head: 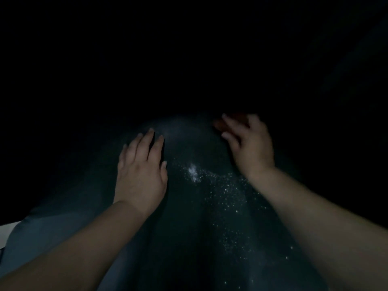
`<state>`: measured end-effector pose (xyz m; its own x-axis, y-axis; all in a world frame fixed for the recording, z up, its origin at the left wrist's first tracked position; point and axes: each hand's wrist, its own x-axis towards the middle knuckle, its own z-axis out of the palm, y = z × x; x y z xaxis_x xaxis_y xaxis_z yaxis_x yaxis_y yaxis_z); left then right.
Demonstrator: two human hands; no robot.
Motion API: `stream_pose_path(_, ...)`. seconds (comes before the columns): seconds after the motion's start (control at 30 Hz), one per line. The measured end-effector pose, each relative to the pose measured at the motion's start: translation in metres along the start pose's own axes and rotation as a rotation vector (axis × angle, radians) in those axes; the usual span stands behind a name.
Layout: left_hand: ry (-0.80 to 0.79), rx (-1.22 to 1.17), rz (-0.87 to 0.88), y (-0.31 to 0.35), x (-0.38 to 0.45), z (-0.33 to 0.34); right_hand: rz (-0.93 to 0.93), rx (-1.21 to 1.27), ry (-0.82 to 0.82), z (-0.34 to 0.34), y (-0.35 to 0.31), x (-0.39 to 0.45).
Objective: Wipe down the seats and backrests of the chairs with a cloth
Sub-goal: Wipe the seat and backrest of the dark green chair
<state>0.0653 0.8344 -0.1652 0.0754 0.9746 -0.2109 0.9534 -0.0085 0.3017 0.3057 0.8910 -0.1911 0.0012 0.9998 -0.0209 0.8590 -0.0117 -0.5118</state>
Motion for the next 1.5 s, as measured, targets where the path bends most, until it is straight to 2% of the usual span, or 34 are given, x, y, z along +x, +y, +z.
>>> stream_pose_path(0.13, -0.002, 0.005, 0.004, 0.001, 0.001, -0.003, -0.151, 0.064, -0.179, -0.009, -0.014, -0.039)
stream_pose_path(0.2, -0.006, 0.013, 0.013, 0.0, 0.002, -0.004, -0.104, 0.036, -0.079, -0.012, -0.005, -0.019)
stream_pose_path(0.27, -0.005, 0.014, 0.023, -0.002, 0.002, -0.003, 0.045, -0.029, 0.029, -0.012, 0.004, 0.008)
stream_pose_path(0.33, 0.003, 0.016, 0.027, -0.003, 0.002, 0.0, 0.133, -0.078, 0.036, -0.006, 0.004, 0.015)
stream_pose_path(0.4, 0.01, 0.025, 0.028, -0.003, 0.001, 0.002, 0.057, -0.088, 0.027, 0.002, -0.008, -0.008)
stream_pose_path(0.53, 0.004, 0.012, 0.021, -0.004, -0.004, -0.001, -0.092, -0.038, -0.151, 0.008, -0.032, -0.076)
stream_pose_path(0.6, -0.012, 0.021, 0.014, -0.007, -0.008, -0.005, -0.125, -0.018, -0.191, 0.002, -0.031, -0.077)
stream_pose_path(0.67, -0.027, 0.029, 0.003, -0.013, -0.013, -0.007, -0.094, -0.011, -0.144, -0.001, -0.029, -0.06)
stream_pose_path(0.8, -0.025, 0.045, -0.011, -0.024, -0.023, -0.007, 0.121, -0.091, -0.026, 0.012, -0.04, -0.04)
stream_pose_path(0.9, 0.006, 0.036, -0.006, -0.025, -0.03, -0.004, -0.01, -0.078, -0.086, 0.022, -0.058, -0.073)
stream_pose_path(1.0, 0.025, 0.024, -0.01, -0.024, -0.036, -0.001, -0.116, -0.11, -0.109, 0.018, -0.05, -0.105)
stream_pose_path(1.17, 0.026, 0.043, 0.01, -0.026, -0.052, 0.003, 0.184, -0.04, 0.025, 0.028, -0.058, -0.062)
stream_pose_path(1.23, 0.026, 0.037, 0.007, -0.025, -0.057, 0.005, 0.152, -0.037, 0.019, 0.038, -0.078, -0.055)
stream_pose_path(1.37, 0.006, 0.026, 0.003, -0.024, -0.064, 0.007, -0.102, -0.13, -0.041, 0.04, -0.084, -0.1)
stream_pose_path(1.43, -0.002, 0.023, 0.007, -0.025, -0.065, 0.007, -0.095, -0.146, -0.021, 0.034, -0.067, -0.111)
stream_pose_path(1.5, -0.007, 0.028, 0.012, -0.027, -0.066, 0.006, 0.046, -0.128, 0.031, 0.029, -0.058, -0.097)
